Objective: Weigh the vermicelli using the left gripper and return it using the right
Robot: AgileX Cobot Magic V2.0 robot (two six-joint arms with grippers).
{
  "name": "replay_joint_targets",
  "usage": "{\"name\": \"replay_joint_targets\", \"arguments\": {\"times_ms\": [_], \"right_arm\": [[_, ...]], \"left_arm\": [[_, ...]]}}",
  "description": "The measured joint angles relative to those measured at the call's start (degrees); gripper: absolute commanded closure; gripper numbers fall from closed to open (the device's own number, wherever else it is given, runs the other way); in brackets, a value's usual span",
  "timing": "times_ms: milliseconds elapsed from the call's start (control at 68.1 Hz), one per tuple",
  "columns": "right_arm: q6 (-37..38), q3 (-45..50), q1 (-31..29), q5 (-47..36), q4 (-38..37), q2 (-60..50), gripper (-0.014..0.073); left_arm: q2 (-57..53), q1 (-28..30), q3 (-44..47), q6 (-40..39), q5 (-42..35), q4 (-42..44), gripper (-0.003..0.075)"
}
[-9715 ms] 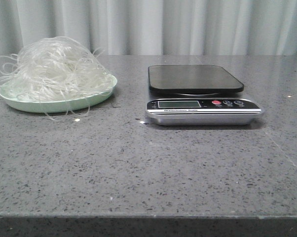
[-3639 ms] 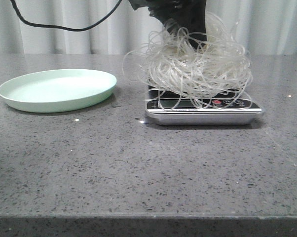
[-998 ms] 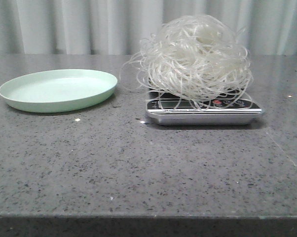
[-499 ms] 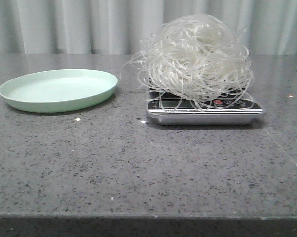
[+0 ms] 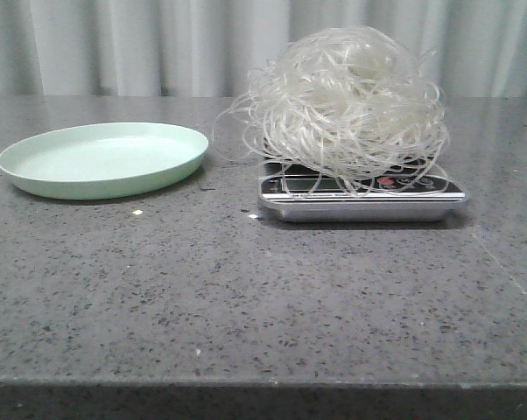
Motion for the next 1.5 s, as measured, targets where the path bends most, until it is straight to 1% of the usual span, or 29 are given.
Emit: {"name": "replay_joint_targets", "arguments": {"times_ms": [73,132,191,235,249,264,279,294,323,338,352,367,411,484,543,631,807,910,1101,1394,1453,1497], "right_arm": [[-2.3,-8.4,0.9,6.9,0.0,7.0,0.0438],[-4.5,-14.0,1.8,11.9,0.4,12.9,0.0412],[-6.4,-19.2,2.6,16.2,1.6,17.4,0.0350],[-7.8,-23.0,3.5,19.2,2.7,22.2,0.0273],[-7.8,-23.0,3.5,19.2,2.7,22.2,0.0273],[-8.3,-25.1,3.8,20.7,3.2,24.2,0.0232],[-8.3,-25.1,3.8,20.7,3.2,24.2,0.0232],[-8.6,-26.2,4.2,21.4,3.9,26.0,0.0192],[-8.9,-27.6,4.8,22.2,4.4,27.7,0.0155],[-8.9,-27.6,4.8,22.2,4.4,27.7,0.0155],[-9.1,-29.2,5.2,22.9,5.2,29.4,0.0116],[-9.1,-29.2,5.2,22.9,5.2,29.4,0.0116],[-9.4,-31.2,6.2,23.4,6.1,32.4,0.0064],[-9.5,-33.1,7.6,24.1,7.0,36.2,0.0008],[-9.6,-34.4,8.9,24.8,7.2,39.1,-0.0019],[-10.0,-35.3,10.8,25.3,7.9,42.8,-0.0020],[-14.9,-35.4,15.8,25.4,9.3,50.6,-0.0020],[-17.0,-35.4,17.7,25.4,9.5,55.0,-0.0020],[-18.2,-35.7,18.1,24.9,8.2,60.0,-0.0020],[-18.5,-36.5,18.2,23.7,3.8,62.1,-0.0015],[-18.5,-36.5,18.2,23.7,3.6,62.6,0.0008],[-18.6,-36.6,18.2,23.6,3.4,62.9,0.0054]], "left_arm": [[0.0,0.0,0.0,0.0,0.0,0.0,0.0584],[0.0,0.0,0.0,0.0,0.0,0.0,0.0584],[0.0,0.0,0.0,0.0,0.0,0.0,0.0584],[0.0,0.0,0.0,0.0,0.0,0.0,0.0584],[0.0,0.0,0.0,0.0,0.0,0.0,0.0584],[0.0,0.0,0.0,0.0,0.0,0.0,0.0584],[0.0,0.0,0.0,0.0,0.0,0.0,0.0584],[0.0,0.0,0.0,0.0,0.0,0.0,0.0584],[0.0,0.0,0.0,0.0,0.0,0.0,0.0584],[0.0,0.0,0.0,0.0,0.0,0.0,0.0584],[0.0,0.0,0.0,-0.1,0.0,0.0,0.0584],[0.0,0.0,0.0,-0.1,0.0,0.0,0.0584],[0.0,0.0,0.0,-0.1,0.0,0.0,0.0584],[0.0,0.0,0.0,-0.1,0.0,0.0,0.0584],[0.0,0.0,0.0,-0.1,0.0,0.0,0.0584],[0.0,0.0,0.0,-0.1,0.0,0.0,0.0584],[0.0,0.0,0.0,-0.1,0.0,0.0,0.0584],[0.0,0.0,0.0,-0.1,0.0,0.0,0.0584],[0.0,0.0,0.0,-0.1,0.0,0.0,0.0584],[0.0,0.0,0.0,-0.1,0.0,0.0,0.0584],[0.0,0.0,0.0,-0.1,0.0,0.0,0.0584],[0.0,0.0,0.0,-0.1,0.0,0.0,0.0584]]}}
